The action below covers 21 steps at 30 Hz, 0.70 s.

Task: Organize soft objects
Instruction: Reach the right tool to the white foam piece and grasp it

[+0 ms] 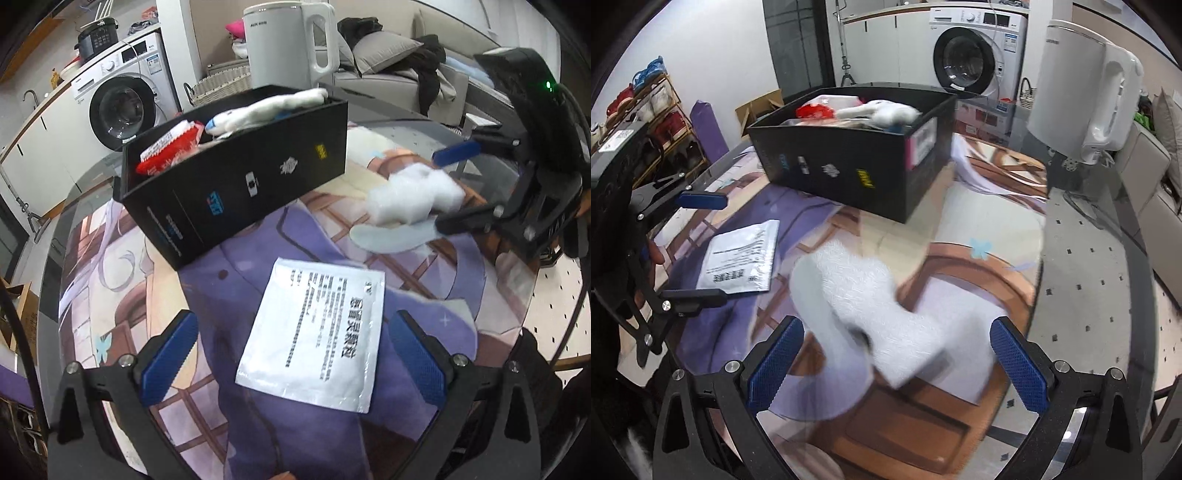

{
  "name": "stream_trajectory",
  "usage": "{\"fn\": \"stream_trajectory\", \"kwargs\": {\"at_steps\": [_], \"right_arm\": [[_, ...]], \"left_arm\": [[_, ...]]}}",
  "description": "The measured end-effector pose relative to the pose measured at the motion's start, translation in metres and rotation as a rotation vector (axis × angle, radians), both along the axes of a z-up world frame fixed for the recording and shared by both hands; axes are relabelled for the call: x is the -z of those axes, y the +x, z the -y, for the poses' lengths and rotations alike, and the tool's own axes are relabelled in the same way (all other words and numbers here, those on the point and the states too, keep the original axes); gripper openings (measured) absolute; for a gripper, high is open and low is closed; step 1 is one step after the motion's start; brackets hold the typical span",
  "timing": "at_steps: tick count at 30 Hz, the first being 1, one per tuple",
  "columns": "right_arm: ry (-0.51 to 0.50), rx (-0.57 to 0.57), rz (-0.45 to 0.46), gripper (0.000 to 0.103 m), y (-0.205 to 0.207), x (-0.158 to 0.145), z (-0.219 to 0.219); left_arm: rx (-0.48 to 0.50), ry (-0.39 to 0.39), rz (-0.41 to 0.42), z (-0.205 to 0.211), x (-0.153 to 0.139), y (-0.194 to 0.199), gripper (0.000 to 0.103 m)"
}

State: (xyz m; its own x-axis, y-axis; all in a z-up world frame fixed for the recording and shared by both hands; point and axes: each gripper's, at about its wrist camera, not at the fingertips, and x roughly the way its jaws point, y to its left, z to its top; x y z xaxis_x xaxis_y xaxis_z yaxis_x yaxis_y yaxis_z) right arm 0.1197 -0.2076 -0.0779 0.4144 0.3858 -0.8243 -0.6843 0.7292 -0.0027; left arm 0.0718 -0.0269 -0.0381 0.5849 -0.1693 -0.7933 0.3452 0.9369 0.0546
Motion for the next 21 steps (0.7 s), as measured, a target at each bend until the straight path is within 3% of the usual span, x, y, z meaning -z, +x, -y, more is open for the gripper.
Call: {"fn": "stream_trajectory", "kwargs": {"at_steps": [8, 16, 21], "right_arm": [[-0.038, 0.063, -0.03, 0.103, 0.013, 0.005, 0.029], [-0.047, 0.231, 0.046, 0.103, 0.03, 0.001, 0.045], [-0.001, 0.148, 0.029, 0.103, 0.023, -0.005, 0.04]], "left_arm": [[-0.008, 0.008, -0.02, -0.009, 0.002, 0.0, 0.103], [-0.075, 0.016, -0.02, -0.024, 0.002, 0.004, 0.103], [-0.102, -0.003, -0.027, -0.031, 0.003, 0.006, 0.103]]}}
